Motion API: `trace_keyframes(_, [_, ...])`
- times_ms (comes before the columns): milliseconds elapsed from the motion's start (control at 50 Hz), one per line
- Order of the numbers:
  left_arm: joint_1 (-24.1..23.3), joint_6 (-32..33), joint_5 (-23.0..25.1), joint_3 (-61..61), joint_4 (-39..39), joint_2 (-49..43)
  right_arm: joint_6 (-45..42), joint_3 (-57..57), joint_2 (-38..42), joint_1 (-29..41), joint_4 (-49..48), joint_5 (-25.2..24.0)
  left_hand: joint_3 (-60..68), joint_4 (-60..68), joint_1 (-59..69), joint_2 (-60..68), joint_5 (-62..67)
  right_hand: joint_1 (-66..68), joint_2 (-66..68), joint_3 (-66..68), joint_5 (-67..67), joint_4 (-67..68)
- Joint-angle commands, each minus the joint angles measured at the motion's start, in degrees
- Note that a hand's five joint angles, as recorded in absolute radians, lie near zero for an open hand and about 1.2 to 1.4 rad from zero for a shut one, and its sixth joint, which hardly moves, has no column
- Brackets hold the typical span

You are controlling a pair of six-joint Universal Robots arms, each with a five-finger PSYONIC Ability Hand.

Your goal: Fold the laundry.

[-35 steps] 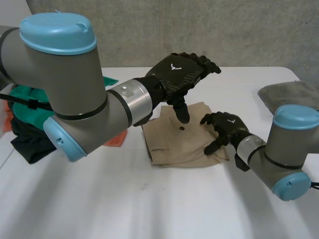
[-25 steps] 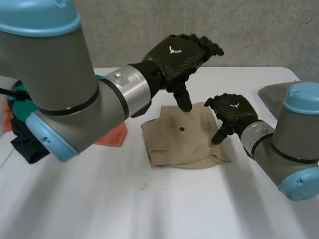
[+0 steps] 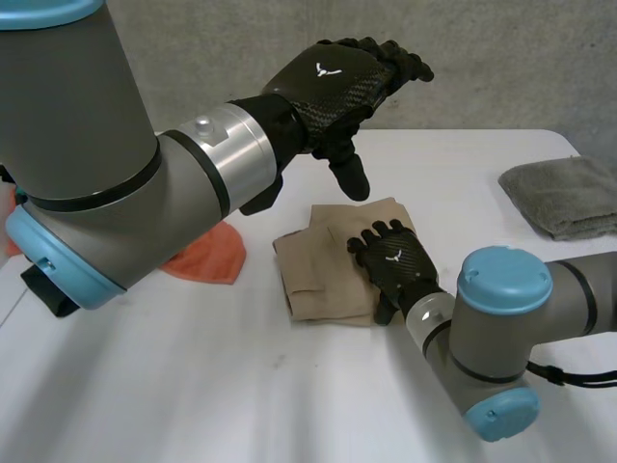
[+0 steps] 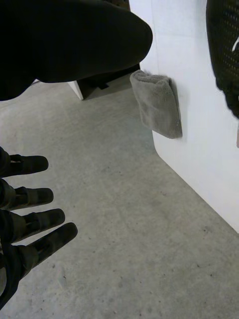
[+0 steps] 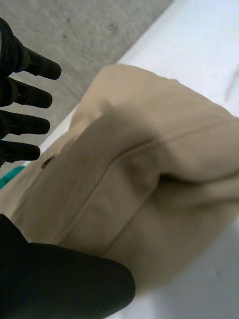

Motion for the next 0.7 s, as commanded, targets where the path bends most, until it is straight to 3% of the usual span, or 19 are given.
trace_keyframes(20, [0.3,-0.6,0.0,0.0,0.0,-0.3,-1.6,-1.7,2.7,-1.0,-8.8,0.2,-1.7,-1.5,-1.2,-1.5,-2.7,3.3,3.8,3.8,3.0,3.5])
trace_keyframes(100, [0.3,-1.3,0.1,-0.1,0.0,-0.3,-0.9,-4.4,4.9,-1.2,-11.2,0.1,-1.7,-1.5,-1.2,-1.5,-2.7,11.9,12.3,12.3,11.6,12.0])
trace_keyframes(140, [0.3,-1.6,0.1,-0.3,0.0,-0.2,-0.6,-6.6,6.1,-1.3,-10.7,-0.1,-1.7,-1.5,-1.2,-1.5,-2.7,32.9,33.3,33.3,32.5,33.0])
trace_keyframes(180, [0.4,-1.7,0.1,-0.4,0.0,-0.2,-0.4,-8.0,6.7,-1.5,-9.9,-0.1,-1.7,-1.5,-1.2,-1.5,-2.7,63.1,63.5,63.5,62.7,63.2])
trace_keyframes(200, [0.5,-1.7,0.1,-0.4,-0.1,-0.2,0.1,-9.4,7.2,-1.8,-8.8,-0.2,-1.7,-1.5,-1.2,-1.5,-2.7,67.6,68.0,68.0,67.3,67.7])
trace_keyframes(400, [1.6,-2.3,0.1,0.4,0.0,0.9,6.8,-16.9,4.5,-5.6,-4.9,-3.5,-1.7,-1.5,-1.2,-1.5,-2.7,67.6,68.0,68.1,67.3,67.8])
trace_keyframes(540, [1.9,-3.3,0.2,3.4,0.0,2.6,9.8,-30.6,2.0,-13.7,-2.8,-3.0,-1.7,-1.5,-1.2,-1.5,-2.7,67.6,68.0,68.1,67.3,67.8])
trace_keyframes(700, [1.9,-5.6,-0.1,5.5,-0.1,3.4,14.1,-48.6,7.7,-25.5,1.6,-2.8,-1.7,-1.5,-1.2,-1.5,-2.7,67.6,68.0,68.1,67.3,67.8])
